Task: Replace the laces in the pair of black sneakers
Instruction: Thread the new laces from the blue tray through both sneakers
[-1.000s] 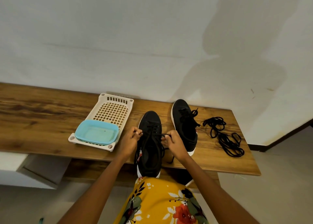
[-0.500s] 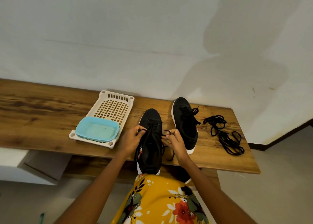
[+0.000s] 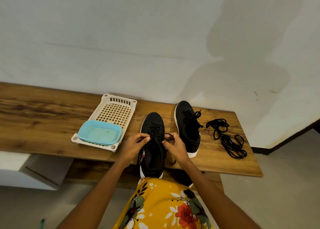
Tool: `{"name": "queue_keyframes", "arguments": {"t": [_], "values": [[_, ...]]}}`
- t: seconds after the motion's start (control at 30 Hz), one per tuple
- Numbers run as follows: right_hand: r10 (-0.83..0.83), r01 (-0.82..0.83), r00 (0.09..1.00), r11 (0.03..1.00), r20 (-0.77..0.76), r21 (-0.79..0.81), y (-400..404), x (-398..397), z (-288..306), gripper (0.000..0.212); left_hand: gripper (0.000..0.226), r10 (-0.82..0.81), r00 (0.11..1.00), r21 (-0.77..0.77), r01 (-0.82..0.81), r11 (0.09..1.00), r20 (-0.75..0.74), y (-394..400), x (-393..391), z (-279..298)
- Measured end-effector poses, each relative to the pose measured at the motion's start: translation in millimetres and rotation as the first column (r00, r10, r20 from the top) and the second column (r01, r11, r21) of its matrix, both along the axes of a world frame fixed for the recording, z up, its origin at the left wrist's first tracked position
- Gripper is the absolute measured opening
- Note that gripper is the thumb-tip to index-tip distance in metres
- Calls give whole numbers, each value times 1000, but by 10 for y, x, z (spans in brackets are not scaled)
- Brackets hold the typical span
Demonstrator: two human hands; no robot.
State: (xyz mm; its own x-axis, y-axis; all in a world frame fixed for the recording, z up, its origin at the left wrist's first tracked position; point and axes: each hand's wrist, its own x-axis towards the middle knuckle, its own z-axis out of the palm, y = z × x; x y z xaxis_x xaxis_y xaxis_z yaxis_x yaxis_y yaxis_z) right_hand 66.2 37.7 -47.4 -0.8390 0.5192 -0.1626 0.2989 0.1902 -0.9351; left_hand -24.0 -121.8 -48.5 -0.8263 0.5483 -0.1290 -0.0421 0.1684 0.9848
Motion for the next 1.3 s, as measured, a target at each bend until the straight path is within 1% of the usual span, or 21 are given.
{"name": "queue_keyframes", "arguments": {"t": [0.1,0.2,0.23,0.3,0.33,0.4,0.5,0.53,0.57,0.6,0.63,0.7,0.73,0.77,0.83,0.9,1.03,1.1,1.17,1.23,1.3], "values": [[10,-9,1000,995,9,-100,-14,36,62,20,13,-2,1000,-41,1,999,-17,-10,-46,22],[12,-9,1000,991,16,-137,-9,56,53,21,15,21,995,-45,-16,999,98,-44,-52,47],[19,-17,1000,991,12,-136,-7,62,50,23,13,2,996,-58,3,998,86,-55,-47,59],[33,-32,999,994,10,-105,-18,65,47,25,11,-78,997,-109,75,991,-27,-73,-18,88],[38,-37,999,997,16,-63,-24,62,53,20,12,-97,993,-118,88,989,-74,-65,-1,99],[48,-50,998,997,43,57,-46,53,78,12,10,-62,987,-146,39,989,-151,-54,23,119],[58,-69,996,982,66,176,-55,48,104,19,14,-63,980,-261,12,965,-187,-43,30,123],[64,-78,995,976,76,203,-55,53,125,22,15,-36,991,-248,4,969,-128,-36,46,137],[66,-84,994,971,87,223,-47,54,140,23,18,61,998,-176,-62,982,-11,-26,64,163],[62,-83,993,969,96,232,-37,62,150,25,22,201,967,-56,-194,979,159,-34,67,186],[53,-74,994,972,99,225,-26,76,161,26,24,317,877,76,-367,927,362,-52,60,230],[28,-50,994,978,106,203,3,123,174,27,24,363,681,298,-651,698,636,-168,-20,234],[18,-42,993,978,115,202,25,153,181,26,24,358,640,334,-705,626,680,-233,-63,225],[17,-42,992,978,126,203,44,180,189,25,26,354,626,344,-721,601,695,-291,-99,220],[40,-68,989,977,141,202,69,217,208,22,22,371,636,330,-712,620,676,-311,-117,221],[63,-90,989,973,131,214,74,222,257,19,19,400,665,281,-676,681,631,-243,-119,248],[86,-126,988,929,126,348,150,211,372,5,23,461,723,171,-613,772,514,-148,-192,301],[156,-233,967,859,201,455,219,215,440,14,22,475,750,127,-585,801,460,-158,-226,334],[234,-399,906,749,352,529,283,204,534,24,19,475,782,84,-548,832,403,-168,-223,401],[297,-508,840,726,454,463,314,205,696,27,14,442,850,9,-464,886,287,-182,-219,517],[336,-477,852,815,401,329,311,209,963,37,12,357,929,-121,-345,931,93,-204,-228,709]]}}
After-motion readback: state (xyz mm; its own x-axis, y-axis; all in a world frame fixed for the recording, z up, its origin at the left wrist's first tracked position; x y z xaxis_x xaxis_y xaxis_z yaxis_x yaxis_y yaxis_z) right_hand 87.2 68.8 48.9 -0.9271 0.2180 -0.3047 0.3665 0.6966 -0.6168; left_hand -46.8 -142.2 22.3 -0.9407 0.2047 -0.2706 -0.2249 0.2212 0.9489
